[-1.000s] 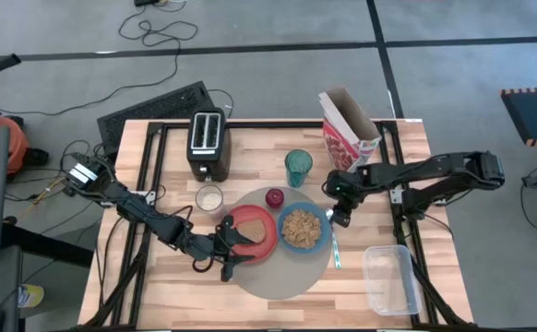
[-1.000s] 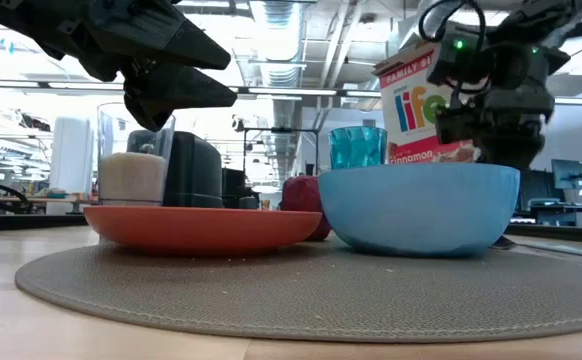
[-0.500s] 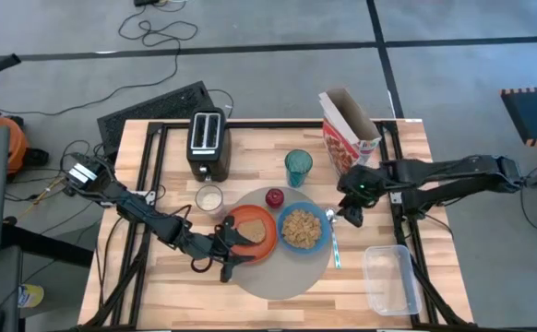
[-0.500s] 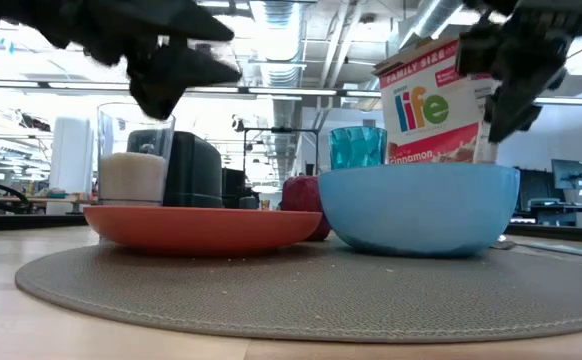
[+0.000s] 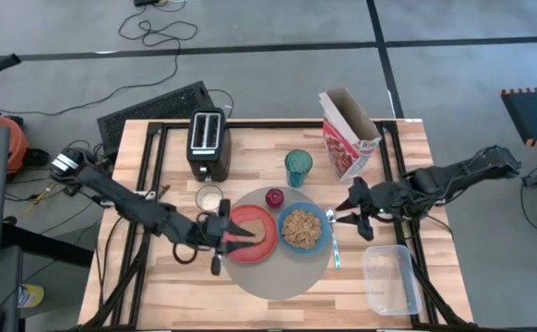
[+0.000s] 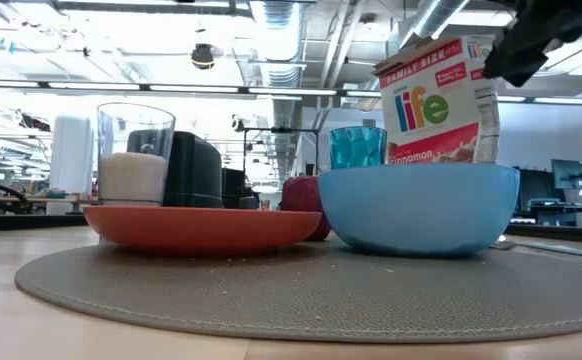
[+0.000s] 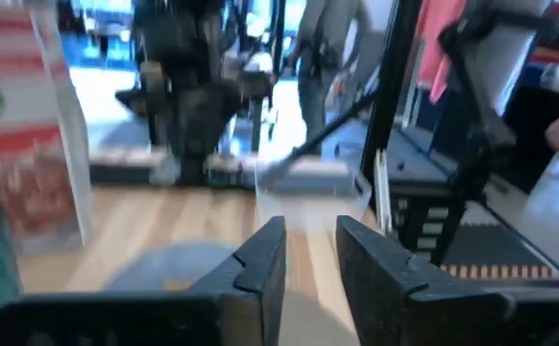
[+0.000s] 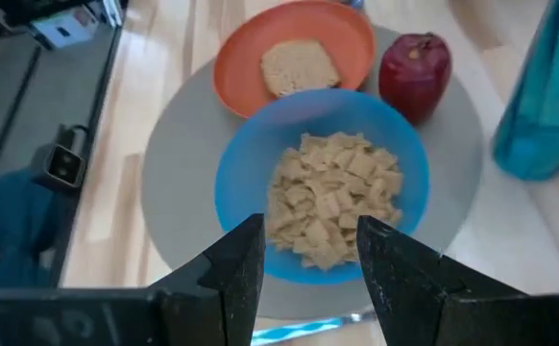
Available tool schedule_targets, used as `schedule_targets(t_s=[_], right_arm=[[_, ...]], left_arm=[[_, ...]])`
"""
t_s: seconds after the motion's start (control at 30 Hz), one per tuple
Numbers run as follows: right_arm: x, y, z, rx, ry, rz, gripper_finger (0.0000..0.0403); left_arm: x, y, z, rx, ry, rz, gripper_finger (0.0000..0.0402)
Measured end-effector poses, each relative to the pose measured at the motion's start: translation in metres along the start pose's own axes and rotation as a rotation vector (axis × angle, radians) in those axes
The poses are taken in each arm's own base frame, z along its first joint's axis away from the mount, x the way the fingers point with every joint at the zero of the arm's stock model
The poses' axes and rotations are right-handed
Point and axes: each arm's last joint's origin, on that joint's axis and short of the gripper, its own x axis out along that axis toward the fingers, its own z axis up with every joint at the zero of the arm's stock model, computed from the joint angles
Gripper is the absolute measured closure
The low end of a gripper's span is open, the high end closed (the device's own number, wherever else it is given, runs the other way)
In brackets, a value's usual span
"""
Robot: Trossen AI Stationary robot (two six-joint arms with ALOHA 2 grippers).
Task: Arrange a breakfast setting
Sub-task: Return to Home Position
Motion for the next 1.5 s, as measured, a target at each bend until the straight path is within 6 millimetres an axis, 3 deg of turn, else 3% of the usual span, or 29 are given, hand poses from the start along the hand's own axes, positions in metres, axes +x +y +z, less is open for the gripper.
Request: schedule_targets(t_s=[0.2,0.37,0.53,0.77,1.1,1.33,1.5], right_arm=[[-0.015,0.005,-0.002,-0.083,-0.071,0.006,0.0212],[-0.028,0.005,-0.005,-0.138,-0.139,0.047,0.0245],[-0.037,-0.004,-0.017,-0.141,-0.179,0.064,0.0313],[-0.047,-0.016,-0.034,-0.155,-0.344,0.128,0.0381],[-0.035,-0.033,-0.061,-0.157,-0.527,0.176,0.0357],[-0.013,-0.044,-0.08,-0.143,-0.614,0.226,0.0383],[-0.001,-0.05,-0.091,-0.151,-0.672,0.27,0.0374]], left_arm=[[-0.018,0.023,0.03,0.038,-0.06,0.045,0.0355],[-0.034,0.053,0.038,0.05,-0.056,0.145,0.0389],[-0.051,0.08,0.025,0.028,-0.049,0.193,0.0399],[-0.079,0.099,0.001,-0.01,-0.098,0.173,0.0401],[-0.112,0.111,-0.027,-0.021,-0.201,0.178,0.0401],[-0.127,0.119,-0.048,-0.023,-0.225,0.214,0.0401],[-0.138,0.125,-0.07,-0.063,-0.26,0.231,0.0401]])
